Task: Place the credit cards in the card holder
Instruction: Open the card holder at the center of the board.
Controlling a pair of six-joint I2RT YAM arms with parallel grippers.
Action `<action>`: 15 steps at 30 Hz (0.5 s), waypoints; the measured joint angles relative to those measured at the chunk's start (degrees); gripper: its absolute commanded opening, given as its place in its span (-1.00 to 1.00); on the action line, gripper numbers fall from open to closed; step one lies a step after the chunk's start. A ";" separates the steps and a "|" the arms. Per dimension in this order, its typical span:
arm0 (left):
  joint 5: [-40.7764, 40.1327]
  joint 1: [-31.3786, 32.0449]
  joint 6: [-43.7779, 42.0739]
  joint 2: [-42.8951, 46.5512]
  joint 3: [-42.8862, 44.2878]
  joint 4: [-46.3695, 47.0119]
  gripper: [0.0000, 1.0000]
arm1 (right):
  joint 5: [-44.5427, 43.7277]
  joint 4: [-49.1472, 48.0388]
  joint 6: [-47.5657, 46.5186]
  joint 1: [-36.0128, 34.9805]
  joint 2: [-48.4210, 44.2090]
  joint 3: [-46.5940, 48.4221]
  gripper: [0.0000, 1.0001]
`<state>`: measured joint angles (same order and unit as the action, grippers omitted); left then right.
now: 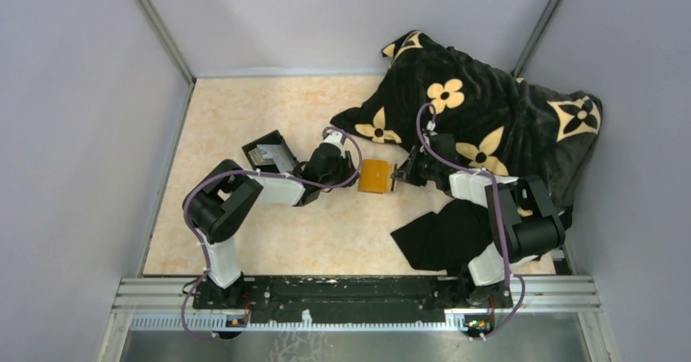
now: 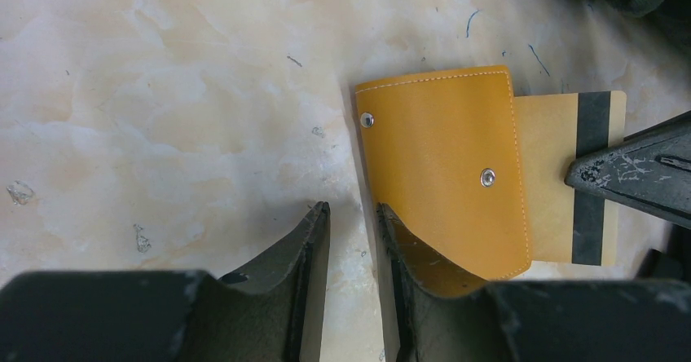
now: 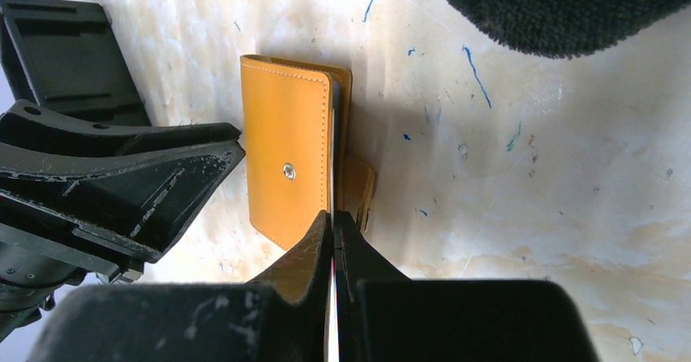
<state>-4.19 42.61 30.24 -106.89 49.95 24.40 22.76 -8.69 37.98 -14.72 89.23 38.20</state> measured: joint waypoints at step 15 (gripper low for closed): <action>0.00 0.00 0.00 -0.02 0.00 0.00 -0.32 | 0.46 -1.42 0.79 0.00 0.11 -0.31 -1.00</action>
<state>-4.19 42.61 30.24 -106.91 49.95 24.40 23.22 -10.11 38.76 -14.72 89.34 37.89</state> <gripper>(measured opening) 0.342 0.008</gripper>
